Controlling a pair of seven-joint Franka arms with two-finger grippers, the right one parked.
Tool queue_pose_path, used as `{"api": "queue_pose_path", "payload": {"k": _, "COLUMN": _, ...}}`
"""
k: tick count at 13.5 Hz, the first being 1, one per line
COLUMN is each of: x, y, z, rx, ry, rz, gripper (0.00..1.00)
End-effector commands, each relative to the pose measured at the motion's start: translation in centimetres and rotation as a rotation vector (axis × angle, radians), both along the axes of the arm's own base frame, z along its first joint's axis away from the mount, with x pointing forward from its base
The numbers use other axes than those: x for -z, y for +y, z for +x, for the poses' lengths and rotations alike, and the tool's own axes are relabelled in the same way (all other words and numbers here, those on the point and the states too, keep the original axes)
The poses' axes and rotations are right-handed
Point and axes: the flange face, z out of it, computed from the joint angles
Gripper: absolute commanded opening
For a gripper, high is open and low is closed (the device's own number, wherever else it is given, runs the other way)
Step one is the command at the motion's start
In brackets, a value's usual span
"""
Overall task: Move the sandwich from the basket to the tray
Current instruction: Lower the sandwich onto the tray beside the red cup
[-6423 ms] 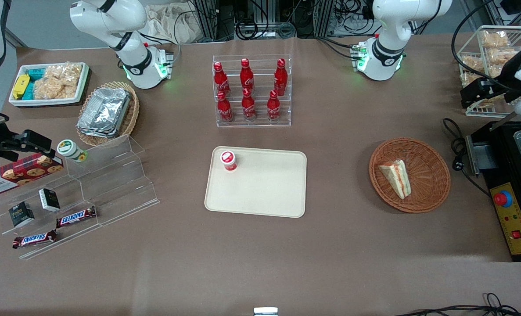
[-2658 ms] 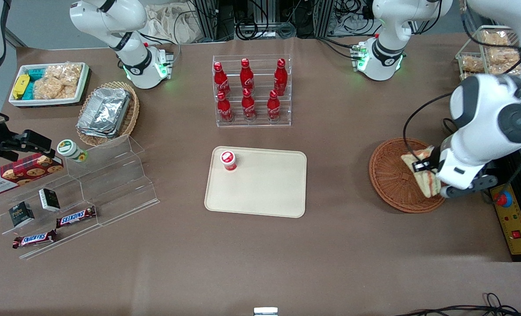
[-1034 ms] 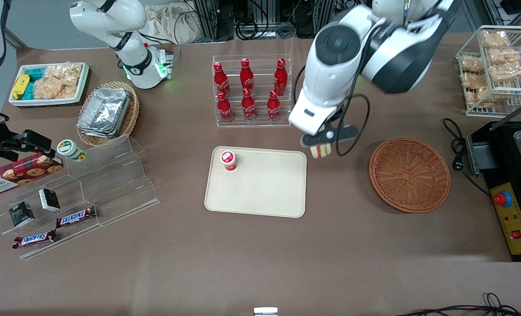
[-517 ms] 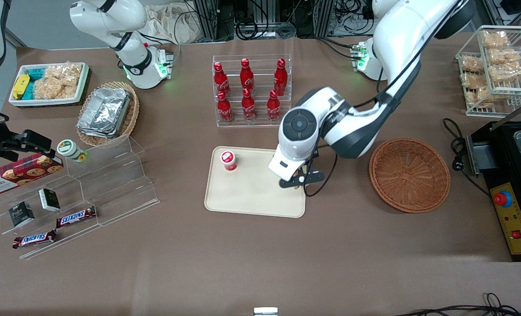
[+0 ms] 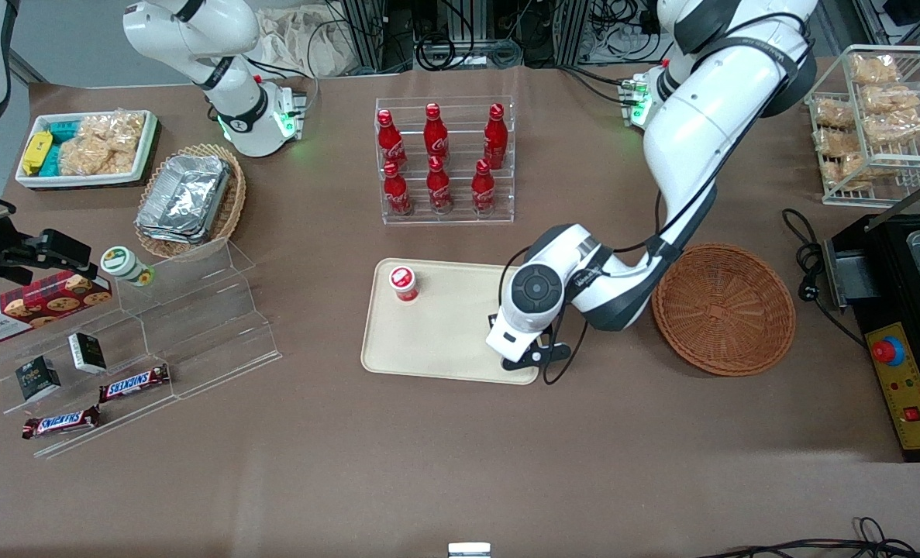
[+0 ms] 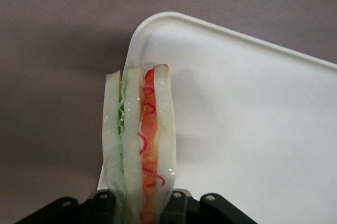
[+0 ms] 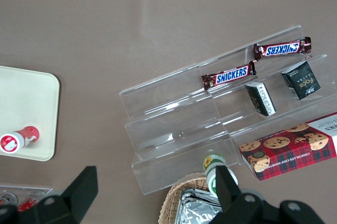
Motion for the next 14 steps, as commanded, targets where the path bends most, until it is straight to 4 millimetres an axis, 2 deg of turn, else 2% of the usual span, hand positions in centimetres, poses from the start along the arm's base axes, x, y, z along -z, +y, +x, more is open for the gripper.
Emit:
{"api": "queue_pose_path", "payload": {"k": 1, "x": 1.3, "y": -0.7, "z": 0.3, "rx": -0.015, "ry": -0.018, "rz": 0.006, "gripper": 0.29}}
{"api": "queue_pose_path", "payload": {"k": 3, "x": 1.3, "y": -0.7, "z": 0.4, "rx": -0.018, "ry": -0.018, "rz": 0.004, "gripper": 0.3}}
{"api": "queue_pose_path", "payload": {"k": 6, "x": 1.2, "y": -0.8, "z": 0.5, "rx": -0.02, "ry": -0.024, "rz": -0.003, "gripper": 0.45}}
{"api": "queue_pose_path", "payload": {"k": 14, "x": -0.2, "y": -1.2, "z": 1.0, "rx": -0.066, "ry": -0.061, "rz": -0.024, "gripper": 0.44}}
